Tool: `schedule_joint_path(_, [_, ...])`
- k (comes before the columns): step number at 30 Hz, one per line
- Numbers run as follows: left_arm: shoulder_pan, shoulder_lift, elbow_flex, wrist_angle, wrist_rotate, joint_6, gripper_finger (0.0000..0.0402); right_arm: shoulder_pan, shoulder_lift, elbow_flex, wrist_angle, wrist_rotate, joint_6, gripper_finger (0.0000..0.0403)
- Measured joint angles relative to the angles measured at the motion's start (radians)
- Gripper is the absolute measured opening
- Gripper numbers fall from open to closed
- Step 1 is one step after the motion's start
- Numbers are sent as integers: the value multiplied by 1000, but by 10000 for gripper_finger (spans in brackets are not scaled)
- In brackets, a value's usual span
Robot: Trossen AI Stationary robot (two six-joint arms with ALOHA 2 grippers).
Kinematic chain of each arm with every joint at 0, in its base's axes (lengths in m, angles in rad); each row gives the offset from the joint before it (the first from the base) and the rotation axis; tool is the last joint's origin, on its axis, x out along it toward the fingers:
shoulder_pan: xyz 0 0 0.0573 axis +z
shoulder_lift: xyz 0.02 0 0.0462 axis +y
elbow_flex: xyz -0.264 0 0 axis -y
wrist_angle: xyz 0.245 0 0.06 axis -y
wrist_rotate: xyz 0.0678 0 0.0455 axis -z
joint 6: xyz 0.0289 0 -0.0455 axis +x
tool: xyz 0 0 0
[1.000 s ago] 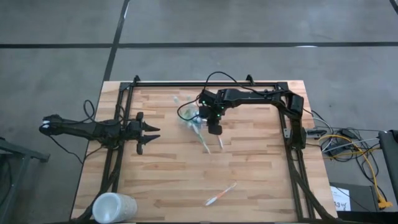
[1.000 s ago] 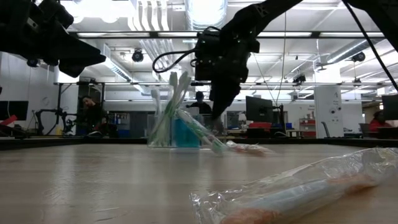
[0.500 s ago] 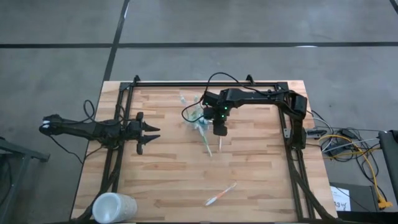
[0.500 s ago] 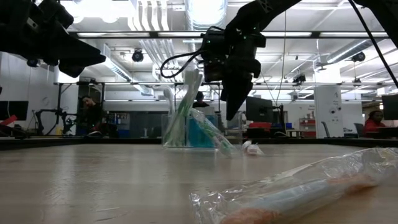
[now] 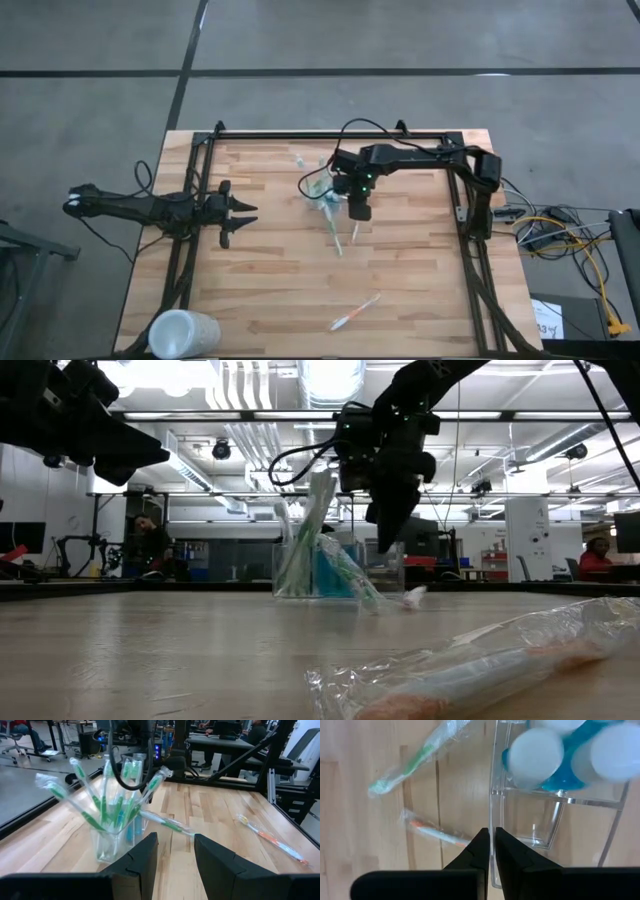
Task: Pick & Place toothbrushing station
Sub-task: Move the transparent organizer to the center of the table
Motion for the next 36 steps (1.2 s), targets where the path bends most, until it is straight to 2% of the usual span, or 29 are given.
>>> schedule_joint_path(16, [0,0,0,-2,0,0,136,0,-138,-217,41,-9,66,18])
schedule_joint_path(36, [0,0,0,-1,0,4,136,5,-495,-557,162,0,201,18])
